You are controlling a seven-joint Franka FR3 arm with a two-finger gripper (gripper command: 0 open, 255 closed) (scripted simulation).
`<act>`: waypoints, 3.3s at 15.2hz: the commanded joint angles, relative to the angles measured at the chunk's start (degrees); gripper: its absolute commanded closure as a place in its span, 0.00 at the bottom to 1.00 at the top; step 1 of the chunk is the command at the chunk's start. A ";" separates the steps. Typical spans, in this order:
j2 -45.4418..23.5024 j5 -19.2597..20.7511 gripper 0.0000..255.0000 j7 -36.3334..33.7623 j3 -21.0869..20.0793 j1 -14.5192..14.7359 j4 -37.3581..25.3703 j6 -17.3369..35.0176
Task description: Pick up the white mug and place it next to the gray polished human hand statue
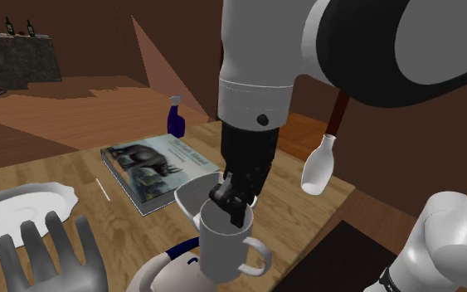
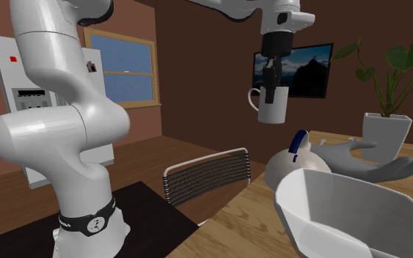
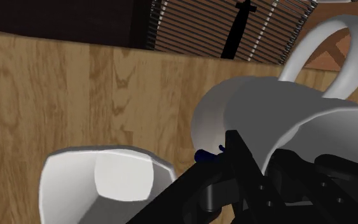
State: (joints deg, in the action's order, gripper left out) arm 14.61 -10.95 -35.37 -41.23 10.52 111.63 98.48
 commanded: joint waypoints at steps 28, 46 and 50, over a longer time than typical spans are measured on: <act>-51.23 35.02 1.00 -34.03 -6.41 29.74 -45.49 -6.81; -52.40 36.39 1.00 -35.80 -5.66 26.42 -32.13 6.33; -53.22 37.08 1.00 -36.24 -5.19 26.25 -30.18 8.84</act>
State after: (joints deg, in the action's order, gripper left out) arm -38.45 25.97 -71.47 -46.51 36.83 80.88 106.63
